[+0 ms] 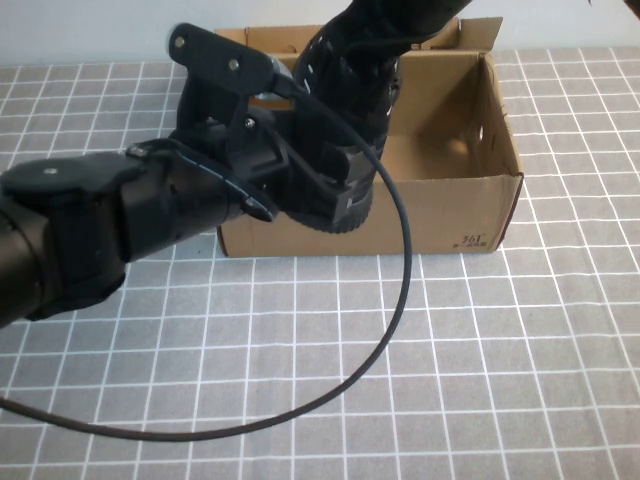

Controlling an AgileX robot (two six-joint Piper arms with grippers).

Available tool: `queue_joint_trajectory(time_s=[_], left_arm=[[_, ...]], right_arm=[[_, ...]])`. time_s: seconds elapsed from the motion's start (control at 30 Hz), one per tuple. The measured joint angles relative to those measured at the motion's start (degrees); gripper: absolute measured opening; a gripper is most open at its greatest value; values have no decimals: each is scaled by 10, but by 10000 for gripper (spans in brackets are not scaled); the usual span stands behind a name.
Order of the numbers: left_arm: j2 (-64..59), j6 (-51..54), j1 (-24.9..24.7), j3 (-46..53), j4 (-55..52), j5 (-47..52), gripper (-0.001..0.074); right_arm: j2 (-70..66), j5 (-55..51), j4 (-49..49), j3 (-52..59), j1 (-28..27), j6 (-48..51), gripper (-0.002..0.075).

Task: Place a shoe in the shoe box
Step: Hand over the shoe

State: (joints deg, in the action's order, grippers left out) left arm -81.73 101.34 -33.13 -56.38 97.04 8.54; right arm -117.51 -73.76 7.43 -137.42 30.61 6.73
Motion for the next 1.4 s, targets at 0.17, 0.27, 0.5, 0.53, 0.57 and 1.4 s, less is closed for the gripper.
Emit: queue_joint_trajectory(time_s=[0.17,0.27,0.5,0.53,0.57,1.4], left_arm=[[-22,30,0,-4,14,-10,670],[-29,45,0,-5,14,-7,670],[-34,150,0,-7,15,50,670],[-36,154,0,-9,15,46,670],[-38,158,0,-10,15,38,670],[-60,165,0,-15,22,-21,175]], right_arm=[[-1,1,12,0,0,0,-1],[-1,0,17,0,0,0,-1],[-1,-4,17,0,0,0,-1],[-1,-4,17,0,0,0,-1],[-1,-4,17,0,0,0,-1],[-3,-11,28,0,-1,0,-1]])
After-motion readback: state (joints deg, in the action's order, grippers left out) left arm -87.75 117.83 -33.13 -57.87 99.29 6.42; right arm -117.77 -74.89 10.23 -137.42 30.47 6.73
